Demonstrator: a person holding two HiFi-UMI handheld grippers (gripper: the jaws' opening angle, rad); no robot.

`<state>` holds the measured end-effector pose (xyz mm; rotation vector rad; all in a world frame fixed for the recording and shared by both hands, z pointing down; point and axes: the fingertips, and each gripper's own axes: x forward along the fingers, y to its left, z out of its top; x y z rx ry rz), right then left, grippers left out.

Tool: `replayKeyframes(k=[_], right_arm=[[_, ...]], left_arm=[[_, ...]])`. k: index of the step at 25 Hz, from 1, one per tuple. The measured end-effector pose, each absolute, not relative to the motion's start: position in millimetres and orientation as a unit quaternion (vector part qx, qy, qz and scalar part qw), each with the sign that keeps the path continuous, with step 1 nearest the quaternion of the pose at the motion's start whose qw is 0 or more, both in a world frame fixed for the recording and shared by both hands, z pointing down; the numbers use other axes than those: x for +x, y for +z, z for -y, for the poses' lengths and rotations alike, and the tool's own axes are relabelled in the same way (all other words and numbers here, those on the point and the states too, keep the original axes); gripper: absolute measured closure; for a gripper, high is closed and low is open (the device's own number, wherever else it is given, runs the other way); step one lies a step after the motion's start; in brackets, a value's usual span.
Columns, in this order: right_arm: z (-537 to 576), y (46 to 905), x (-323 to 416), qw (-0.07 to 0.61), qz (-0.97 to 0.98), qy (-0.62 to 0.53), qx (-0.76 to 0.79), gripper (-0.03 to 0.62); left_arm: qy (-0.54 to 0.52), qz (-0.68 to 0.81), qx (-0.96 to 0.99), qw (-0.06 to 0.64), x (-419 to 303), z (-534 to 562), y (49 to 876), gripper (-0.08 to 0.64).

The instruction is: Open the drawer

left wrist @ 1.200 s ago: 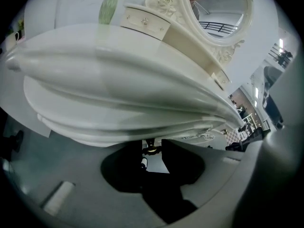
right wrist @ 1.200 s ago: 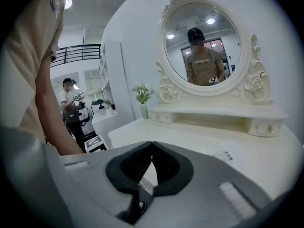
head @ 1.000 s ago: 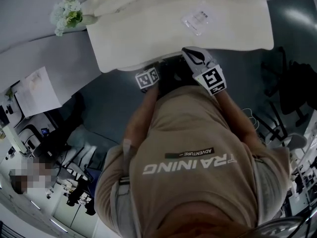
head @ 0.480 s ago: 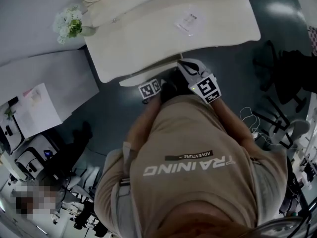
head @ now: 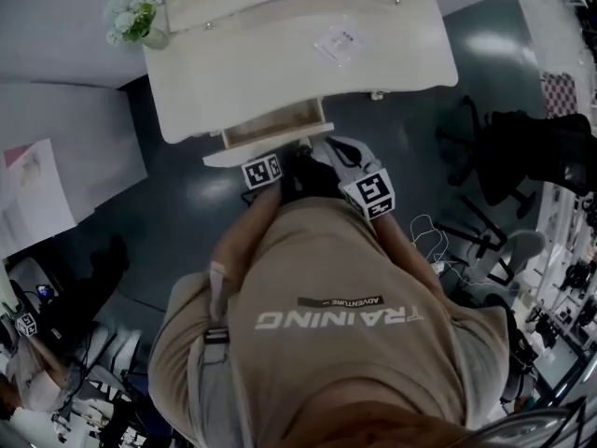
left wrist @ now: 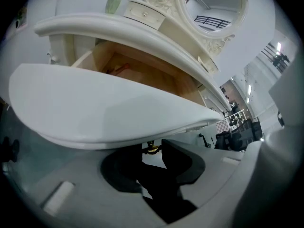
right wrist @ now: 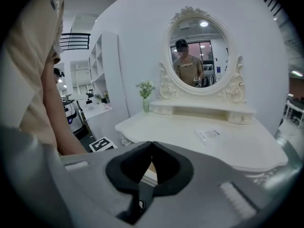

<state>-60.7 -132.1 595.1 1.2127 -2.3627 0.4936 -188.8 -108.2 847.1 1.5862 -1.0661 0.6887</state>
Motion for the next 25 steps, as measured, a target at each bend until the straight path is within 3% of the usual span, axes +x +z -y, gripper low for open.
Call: replayKeyframes(k=[25], right_arm=[[106.4,599.8,-35.5,0.207,0.905,0.162,0.336,0.589]], left_arm=[[0.305,0.461,0.651,0.520,-176.1,23.8,846.0,0.425]])
